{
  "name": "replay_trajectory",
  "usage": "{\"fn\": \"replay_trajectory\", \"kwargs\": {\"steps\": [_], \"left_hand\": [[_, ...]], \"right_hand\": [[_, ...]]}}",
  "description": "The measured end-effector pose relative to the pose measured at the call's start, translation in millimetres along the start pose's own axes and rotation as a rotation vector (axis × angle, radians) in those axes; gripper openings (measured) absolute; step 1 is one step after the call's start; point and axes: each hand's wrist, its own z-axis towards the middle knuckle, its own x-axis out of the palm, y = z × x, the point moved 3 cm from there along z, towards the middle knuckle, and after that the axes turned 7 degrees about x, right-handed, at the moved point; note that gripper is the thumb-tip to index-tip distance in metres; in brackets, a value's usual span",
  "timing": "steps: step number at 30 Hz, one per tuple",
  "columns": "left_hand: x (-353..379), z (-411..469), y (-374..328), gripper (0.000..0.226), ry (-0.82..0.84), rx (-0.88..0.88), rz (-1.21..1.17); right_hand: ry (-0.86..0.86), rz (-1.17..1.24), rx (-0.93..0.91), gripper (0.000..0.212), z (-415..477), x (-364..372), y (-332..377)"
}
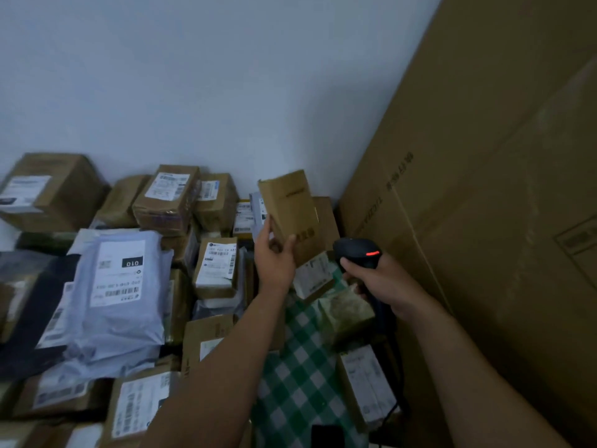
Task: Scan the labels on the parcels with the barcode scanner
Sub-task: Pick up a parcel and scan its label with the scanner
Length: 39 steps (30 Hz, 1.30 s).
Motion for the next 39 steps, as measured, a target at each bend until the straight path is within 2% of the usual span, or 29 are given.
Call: {"fn": "replay_trajectory", "kwargs": {"steps": [6,15,27,32,39], "left_hand": [[-15.8,30.4,-47.1,0.071,-0.117,-0.005,-0.139],[-23.5,66.6,-80.3,0.07,-0.069,0.014,-0.091],[-18.0,74.6,-73.4,0.071,-0.065,-0.059,-0.028],[-11.4,78.7,-66.1,0.073,-0.056,-0.085,-0.042],[24.2,93.7,-34.3,0.065,0.01,-0.178,0.078]], "right_hand": [[0.045,-0.046,-0.026,0.031,-21.1,-0.4,10.4],[0.067,-0.149,-0.071,0.025,-39.1,2.2,16.2],[0.143,-0.2,-0.06,0.022,-42.7,6.6,22.4],[0.13,-0.198,-0.05,0.021,-31.4,5.1,19.7],[0.029,-0.04,0.008,0.024,15.8,-8.3,12.7]]}}
